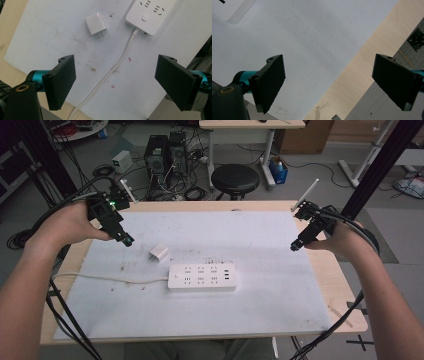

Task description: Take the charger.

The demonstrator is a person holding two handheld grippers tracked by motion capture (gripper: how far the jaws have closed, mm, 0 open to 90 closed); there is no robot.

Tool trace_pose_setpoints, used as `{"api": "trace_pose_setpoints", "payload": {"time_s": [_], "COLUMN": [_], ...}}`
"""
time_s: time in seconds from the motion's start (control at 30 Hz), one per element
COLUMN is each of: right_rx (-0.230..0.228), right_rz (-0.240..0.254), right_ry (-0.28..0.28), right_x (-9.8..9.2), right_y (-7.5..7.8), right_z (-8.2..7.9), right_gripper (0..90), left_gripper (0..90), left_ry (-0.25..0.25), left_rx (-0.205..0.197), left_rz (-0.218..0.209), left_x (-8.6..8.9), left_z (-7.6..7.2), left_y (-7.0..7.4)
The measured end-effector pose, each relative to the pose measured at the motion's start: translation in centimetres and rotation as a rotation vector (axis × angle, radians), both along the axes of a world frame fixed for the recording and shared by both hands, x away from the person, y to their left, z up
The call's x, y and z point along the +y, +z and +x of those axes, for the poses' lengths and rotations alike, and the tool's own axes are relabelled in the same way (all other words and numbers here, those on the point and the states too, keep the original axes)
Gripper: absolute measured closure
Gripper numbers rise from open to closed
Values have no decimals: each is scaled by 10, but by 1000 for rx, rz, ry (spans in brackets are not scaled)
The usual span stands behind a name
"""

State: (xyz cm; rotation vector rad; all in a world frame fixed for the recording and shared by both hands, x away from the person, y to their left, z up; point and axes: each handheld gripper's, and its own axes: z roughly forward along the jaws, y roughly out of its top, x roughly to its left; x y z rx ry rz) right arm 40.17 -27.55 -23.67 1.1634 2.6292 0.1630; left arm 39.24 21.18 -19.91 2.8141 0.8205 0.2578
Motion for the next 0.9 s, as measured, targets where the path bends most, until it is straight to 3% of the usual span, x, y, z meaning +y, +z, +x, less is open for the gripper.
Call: {"api": "trace_pose_setpoints", "payload": {"time_s": [0.57,0.9], "right_rx": [6,1], "right_rz": [19,22], "right_ry": [-1,17], "right_x": [-3,0], "right_y": [-7,-9], "right_z": [4,0], "right_gripper": [108,108], "left_gripper": [171,171], "left_ry": [10,35], "left_rx": [2,19], "left_rz": [-14,-43], "left_x": [-13,-25], "left_z": [13,31], "left_y": [-7,-31]}}
